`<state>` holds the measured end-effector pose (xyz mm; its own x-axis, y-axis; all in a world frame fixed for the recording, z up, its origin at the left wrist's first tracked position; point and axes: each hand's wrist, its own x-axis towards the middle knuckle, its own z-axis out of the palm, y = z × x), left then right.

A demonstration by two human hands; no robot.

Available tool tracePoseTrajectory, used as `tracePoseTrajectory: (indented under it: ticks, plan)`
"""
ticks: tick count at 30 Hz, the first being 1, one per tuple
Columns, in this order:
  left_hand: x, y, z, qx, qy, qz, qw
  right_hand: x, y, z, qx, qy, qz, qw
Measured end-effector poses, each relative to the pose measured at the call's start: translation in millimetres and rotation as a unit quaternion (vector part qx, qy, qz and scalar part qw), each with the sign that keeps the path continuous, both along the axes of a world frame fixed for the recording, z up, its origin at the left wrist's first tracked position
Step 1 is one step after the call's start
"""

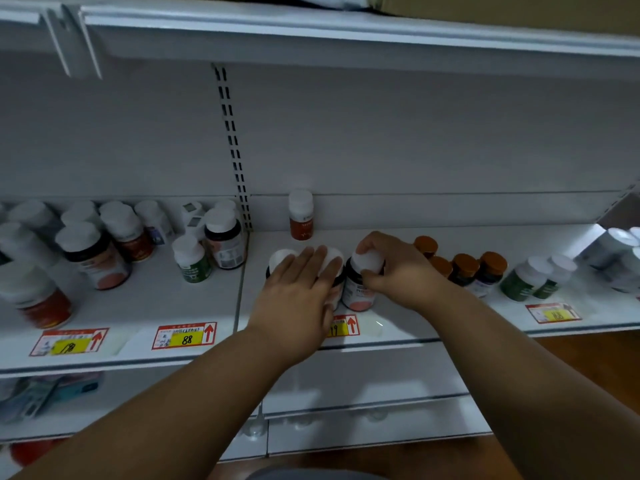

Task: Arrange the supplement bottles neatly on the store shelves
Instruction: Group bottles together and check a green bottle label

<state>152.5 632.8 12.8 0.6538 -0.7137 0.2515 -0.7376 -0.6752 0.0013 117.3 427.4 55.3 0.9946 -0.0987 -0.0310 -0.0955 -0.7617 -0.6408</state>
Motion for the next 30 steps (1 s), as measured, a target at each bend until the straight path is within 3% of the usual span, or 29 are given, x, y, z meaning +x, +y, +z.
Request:
tracePoseTrajectory:
  ticks: [6,10,17,24,30]
  plan:
    - [-2.0,-0.4,4.4,-0.048,0.016,0.001,0.999,5.9,4.8,9.6,0.020,-0.009,-0.011,1.000]
    - [10.9,-0.4,17.6,-0.167,0.019,0.033,0.985,55.2,8.6,25.6,-0.025,-0.124,-0.002,0.992]
    - [38.7,8.9,24.0,-0.276,-0.092,0.031,0.956,162.2,33.7,18.9,-0.167,0.011,0.101,0.981]
    - [42.9,18.8,12.2,-0.263,-0.072,0.094,0.958,187.8,38.8,-2.6,-0.242,-0.046,0.124,0.961]
    - [47.1,25.5,9.8,-0.315,-0.023,0.128,0.940,176.8,35.8,6.7,-0.084,-0.048,0.087,0.992]
